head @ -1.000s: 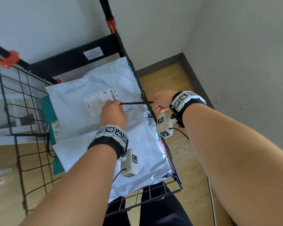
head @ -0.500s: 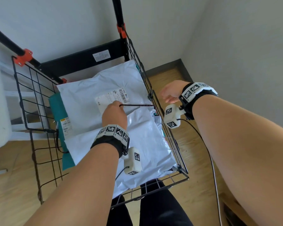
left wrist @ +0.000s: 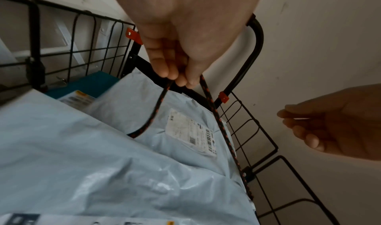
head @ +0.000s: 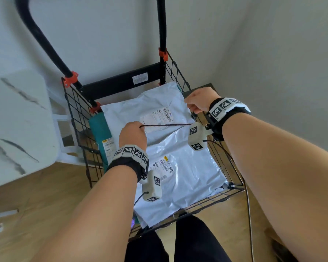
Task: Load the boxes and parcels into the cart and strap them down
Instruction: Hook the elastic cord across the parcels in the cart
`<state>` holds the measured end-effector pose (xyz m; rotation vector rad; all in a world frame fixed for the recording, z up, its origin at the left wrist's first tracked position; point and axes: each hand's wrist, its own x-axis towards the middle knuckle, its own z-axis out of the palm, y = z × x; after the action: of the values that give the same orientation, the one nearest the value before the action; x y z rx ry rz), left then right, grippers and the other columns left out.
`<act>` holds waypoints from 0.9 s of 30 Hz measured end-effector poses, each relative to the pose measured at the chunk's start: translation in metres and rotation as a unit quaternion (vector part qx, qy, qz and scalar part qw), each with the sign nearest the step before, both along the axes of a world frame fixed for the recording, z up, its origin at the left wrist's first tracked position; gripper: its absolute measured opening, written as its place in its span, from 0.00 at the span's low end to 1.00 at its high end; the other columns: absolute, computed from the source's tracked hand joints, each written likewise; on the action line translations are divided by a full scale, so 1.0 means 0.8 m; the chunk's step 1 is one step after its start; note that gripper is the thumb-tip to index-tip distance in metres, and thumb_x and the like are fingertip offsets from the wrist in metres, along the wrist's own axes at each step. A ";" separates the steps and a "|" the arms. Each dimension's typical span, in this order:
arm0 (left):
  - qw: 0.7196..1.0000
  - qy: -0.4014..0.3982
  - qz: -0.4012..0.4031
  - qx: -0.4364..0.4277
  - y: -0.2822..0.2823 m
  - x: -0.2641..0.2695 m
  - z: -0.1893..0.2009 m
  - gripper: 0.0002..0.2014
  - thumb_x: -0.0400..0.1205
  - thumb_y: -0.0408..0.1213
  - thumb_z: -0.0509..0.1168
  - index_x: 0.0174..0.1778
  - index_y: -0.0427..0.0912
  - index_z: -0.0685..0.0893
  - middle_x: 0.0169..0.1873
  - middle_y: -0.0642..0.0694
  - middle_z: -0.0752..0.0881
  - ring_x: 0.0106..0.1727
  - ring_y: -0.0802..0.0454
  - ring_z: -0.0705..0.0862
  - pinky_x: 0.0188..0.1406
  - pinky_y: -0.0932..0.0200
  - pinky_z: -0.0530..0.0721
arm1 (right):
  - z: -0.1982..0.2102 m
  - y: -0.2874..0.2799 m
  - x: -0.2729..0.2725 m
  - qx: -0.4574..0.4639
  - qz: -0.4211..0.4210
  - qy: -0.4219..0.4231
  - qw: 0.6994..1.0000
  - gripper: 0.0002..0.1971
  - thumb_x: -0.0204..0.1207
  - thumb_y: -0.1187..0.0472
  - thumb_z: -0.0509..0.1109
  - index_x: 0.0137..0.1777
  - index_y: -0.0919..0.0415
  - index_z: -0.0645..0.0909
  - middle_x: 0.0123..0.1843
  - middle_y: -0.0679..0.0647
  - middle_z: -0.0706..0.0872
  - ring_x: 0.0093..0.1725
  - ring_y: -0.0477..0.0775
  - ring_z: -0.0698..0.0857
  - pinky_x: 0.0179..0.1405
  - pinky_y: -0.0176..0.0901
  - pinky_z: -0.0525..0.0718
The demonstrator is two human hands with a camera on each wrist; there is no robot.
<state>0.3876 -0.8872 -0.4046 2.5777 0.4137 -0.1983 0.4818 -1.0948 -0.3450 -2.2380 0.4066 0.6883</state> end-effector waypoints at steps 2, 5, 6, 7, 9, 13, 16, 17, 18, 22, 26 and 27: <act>1.000 0.000 -0.010 -0.005 0.020 -0.012 0.003 0.13 0.85 0.34 0.56 0.53 0.38 0.87 0.50 0.39 0.87 0.50 0.40 0.84 0.49 0.53 0.79 | 0.001 0.025 -0.020 0.001 0.014 0.008 1.000 0.14 0.81 0.61 0.67 0.59 0.72 0.83 0.52 0.63 0.89 0.45 0.55 0.86 0.60 0.52 0.87; 1.000 -0.002 -0.004 -0.016 0.049 -0.032 0.004 0.13 0.85 0.35 0.57 0.53 0.38 0.87 0.49 0.39 0.86 0.48 0.40 0.84 0.45 0.55 0.78 | -0.008 0.059 -0.051 -0.006 0.034 0.028 0.999 0.13 0.82 0.62 0.66 0.59 0.72 0.83 0.53 0.63 0.90 0.45 0.55 0.86 0.60 0.52 0.87; 1.000 -0.003 -0.002 -0.020 0.058 -0.038 0.005 0.12 0.85 0.35 0.57 0.52 0.38 0.87 0.48 0.39 0.87 0.47 0.40 0.84 0.43 0.55 0.77 | -0.013 0.069 -0.060 -0.002 0.040 0.030 0.999 0.13 0.81 0.63 0.67 0.58 0.72 0.83 0.54 0.64 0.90 0.45 0.54 0.86 0.59 0.51 0.87; 1.000 -0.003 -0.002 -0.023 0.067 -0.043 0.006 0.12 0.85 0.36 0.58 0.51 0.37 0.87 0.47 0.38 0.87 0.47 0.40 0.84 0.43 0.55 0.77 | -0.017 0.079 -0.070 0.004 0.046 0.033 0.998 0.13 0.81 0.63 0.67 0.58 0.72 0.84 0.53 0.64 0.90 0.45 0.54 0.87 0.58 0.51 0.88; 1.000 -0.003 -0.001 -0.022 0.082 -0.052 0.009 0.13 0.85 0.36 0.58 0.50 0.35 0.87 0.47 0.38 0.87 0.47 0.40 0.84 0.43 0.53 0.77 | -0.026 0.098 -0.087 0.004 0.059 0.043 0.997 0.12 0.80 0.64 0.68 0.57 0.72 0.84 0.50 0.64 0.90 0.43 0.54 0.86 0.56 0.49 0.88; 0.999 -0.006 0.028 -0.027 0.108 -0.060 0.018 0.12 0.84 0.36 0.59 0.50 0.35 0.88 0.46 0.38 0.88 0.48 0.40 0.84 0.43 0.54 0.77 | -0.044 0.133 -0.109 0.010 0.067 0.068 0.995 0.13 0.78 0.65 0.68 0.58 0.72 0.84 0.43 0.61 0.88 0.41 0.54 0.85 0.57 0.50 0.88; 0.998 0.005 0.035 -0.054 0.122 -0.063 0.024 0.12 0.83 0.36 0.61 0.51 0.37 0.90 0.47 0.40 0.89 0.49 0.41 0.85 0.46 0.56 0.78 | -0.057 0.160 -0.116 0.036 0.079 0.077 0.993 0.13 0.78 0.66 0.68 0.58 0.72 0.85 0.42 0.61 0.86 0.40 0.53 0.83 0.57 0.48 0.87; 0.997 0.008 0.043 -0.064 0.125 -0.065 0.025 0.12 0.83 0.37 0.61 0.51 0.38 0.90 0.46 0.41 0.89 0.49 0.42 0.85 0.44 0.58 0.77 | -0.061 0.168 -0.118 0.046 0.088 0.079 0.992 0.12 0.78 0.66 0.68 0.58 0.70 0.85 0.42 0.60 0.85 0.40 0.53 0.82 0.57 0.48 0.86; 0.996 0.011 0.052 -0.072 0.127 -0.066 0.027 0.12 0.83 0.38 0.62 0.50 0.39 0.90 0.46 0.42 0.89 0.49 0.43 0.85 0.43 0.59 0.76 | -0.065 0.177 -0.120 0.056 0.098 0.078 0.991 0.12 0.77 0.67 0.69 0.58 0.68 0.86 0.42 0.60 0.86 0.41 0.54 0.83 0.56 0.47 0.87; 0.995 0.032 0.054 -0.075 0.130 -0.068 0.030 0.12 0.82 0.42 0.63 0.49 0.41 0.90 0.42 0.45 0.89 0.44 0.47 0.84 0.41 0.59 0.75 | -0.084 0.208 -0.130 0.084 0.156 0.077 0.981 0.14 0.76 0.66 0.73 0.62 0.61 0.86 0.38 0.56 0.87 0.40 0.52 0.86 0.50 0.43 0.89; 0.994 0.040 0.043 -0.090 0.136 -0.069 0.030 0.12 0.79 0.40 0.64 0.41 0.36 0.89 0.38 0.37 0.88 0.41 0.41 0.85 0.41 0.50 0.82 | -0.098 0.238 -0.142 0.096 0.235 0.096 0.962 0.23 0.75 0.64 0.74 0.71 0.55 0.80 0.48 0.60 0.90 0.45 0.54 0.89 0.48 0.40 0.88; 0.993 0.041 0.043 -0.103 0.137 -0.069 0.030 0.12 0.79 0.40 0.65 0.40 0.36 0.89 0.37 0.37 0.88 0.40 0.41 0.86 0.42 0.50 0.83 | -0.100 0.244 -0.144 0.098 0.245 0.098 0.960 0.24 0.76 0.63 0.75 0.72 0.55 0.79 0.50 0.61 0.90 0.47 0.55 0.90 0.49 0.41 0.88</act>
<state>0.3321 -0.7775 -0.3804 2.3499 0.5060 -0.3002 0.3666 -0.9000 -0.4254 -2.0964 -0.1317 1.1602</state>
